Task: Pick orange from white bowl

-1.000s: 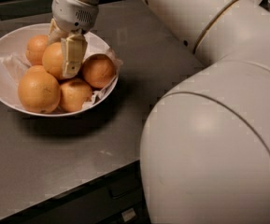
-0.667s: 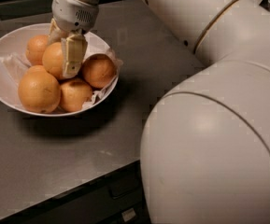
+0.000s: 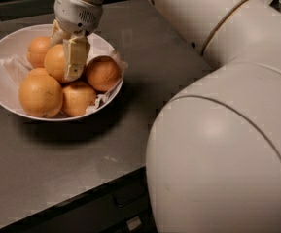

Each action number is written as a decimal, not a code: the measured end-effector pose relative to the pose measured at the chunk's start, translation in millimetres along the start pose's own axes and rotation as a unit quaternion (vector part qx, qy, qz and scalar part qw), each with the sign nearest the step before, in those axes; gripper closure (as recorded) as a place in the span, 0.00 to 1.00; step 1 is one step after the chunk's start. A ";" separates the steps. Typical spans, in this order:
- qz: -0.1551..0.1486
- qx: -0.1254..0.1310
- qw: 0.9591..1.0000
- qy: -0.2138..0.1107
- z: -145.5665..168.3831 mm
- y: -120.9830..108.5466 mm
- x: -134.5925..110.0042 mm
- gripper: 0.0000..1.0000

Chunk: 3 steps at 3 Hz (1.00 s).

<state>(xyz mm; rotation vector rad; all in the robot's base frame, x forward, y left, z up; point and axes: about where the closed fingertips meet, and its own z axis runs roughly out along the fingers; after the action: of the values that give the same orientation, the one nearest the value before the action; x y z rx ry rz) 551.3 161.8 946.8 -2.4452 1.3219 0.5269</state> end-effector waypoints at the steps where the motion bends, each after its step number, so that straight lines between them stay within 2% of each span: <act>1: 0.000 0.000 1.000 0.000 0.0 0.0 0.0 1.00; 2: -0.004 0.027 1.000 -0.001 -6.1 1.4 -9.3 1.00; 3: -0.015 0.068 0.998 0.005 -19.7 14.0 -25.3 1.00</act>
Offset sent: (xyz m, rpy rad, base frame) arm -0.0198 -0.0012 0.0241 0.0543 -0.0916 -0.0370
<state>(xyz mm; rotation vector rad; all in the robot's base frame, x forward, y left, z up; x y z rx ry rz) 530.0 164.3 974.5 -2.3547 1.2789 0.4039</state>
